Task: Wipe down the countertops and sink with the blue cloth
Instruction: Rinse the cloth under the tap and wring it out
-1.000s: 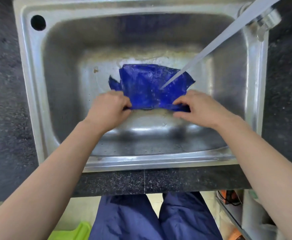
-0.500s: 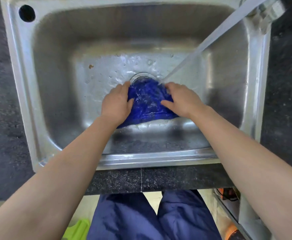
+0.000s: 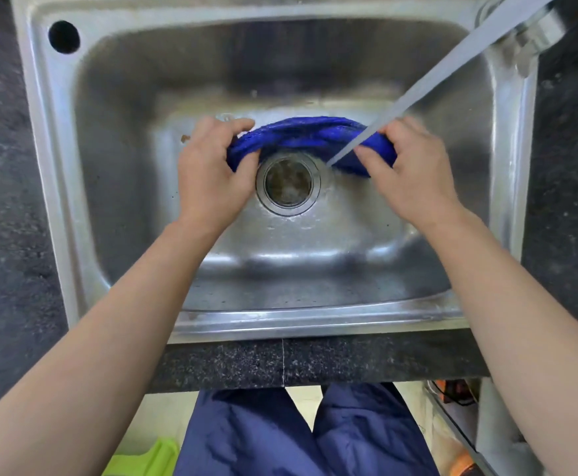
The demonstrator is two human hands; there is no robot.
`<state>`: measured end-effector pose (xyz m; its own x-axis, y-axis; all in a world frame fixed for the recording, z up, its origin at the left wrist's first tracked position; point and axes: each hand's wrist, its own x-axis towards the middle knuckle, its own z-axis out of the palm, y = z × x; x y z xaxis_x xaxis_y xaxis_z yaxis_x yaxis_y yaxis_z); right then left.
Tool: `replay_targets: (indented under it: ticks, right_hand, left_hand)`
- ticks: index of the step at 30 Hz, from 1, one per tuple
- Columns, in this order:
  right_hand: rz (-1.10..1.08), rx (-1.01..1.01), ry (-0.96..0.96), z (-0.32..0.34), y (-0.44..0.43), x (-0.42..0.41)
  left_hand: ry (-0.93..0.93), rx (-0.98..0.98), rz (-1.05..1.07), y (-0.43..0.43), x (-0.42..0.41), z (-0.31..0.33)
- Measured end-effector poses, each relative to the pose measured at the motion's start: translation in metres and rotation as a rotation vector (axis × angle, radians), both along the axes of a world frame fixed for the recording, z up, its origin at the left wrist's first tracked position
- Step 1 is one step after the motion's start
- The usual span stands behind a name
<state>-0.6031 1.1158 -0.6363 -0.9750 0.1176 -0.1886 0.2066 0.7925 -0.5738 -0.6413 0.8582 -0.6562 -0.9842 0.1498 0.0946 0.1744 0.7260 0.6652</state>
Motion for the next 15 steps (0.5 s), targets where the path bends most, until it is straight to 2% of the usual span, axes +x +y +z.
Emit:
replay_targets:
  ticks: [2,4,5,7,9,11,15]
  right_hand:
    - [0.031,0.007,0.004,-0.001,0.001,0.004]
    - [0.164,0.064,-0.110,-0.010,0.001,0.012]
    - [0.269,0.095,-0.224,-0.016,0.002,0.016]
    - [0.468,0.142,-0.508,-0.024,-0.001,0.026]
    - [0.521,0.138,-0.648,-0.028,-0.004,0.035]
    - [0.438,0.130,-0.598,-0.031,-0.006,0.036]
    - [0.212,0.231,-0.373,-0.040,-0.003,0.028]
  left_hand:
    - [0.025,-0.030,-0.046,0.000,0.005,0.000]
    - [-0.079,-0.117,-0.157,-0.007,0.015,-0.014]
    - [-0.199,-0.196,-0.242,-0.013,0.020,-0.022]
    - [-0.559,-0.409,-0.437,-0.022,0.031,-0.035]
    - [-0.843,-0.532,-0.561,-0.027,0.041,-0.039]
    - [-0.828,-0.507,-0.498,-0.028,0.046,-0.038]
    - [-0.450,-0.384,-0.216,-0.025,0.041,-0.041]
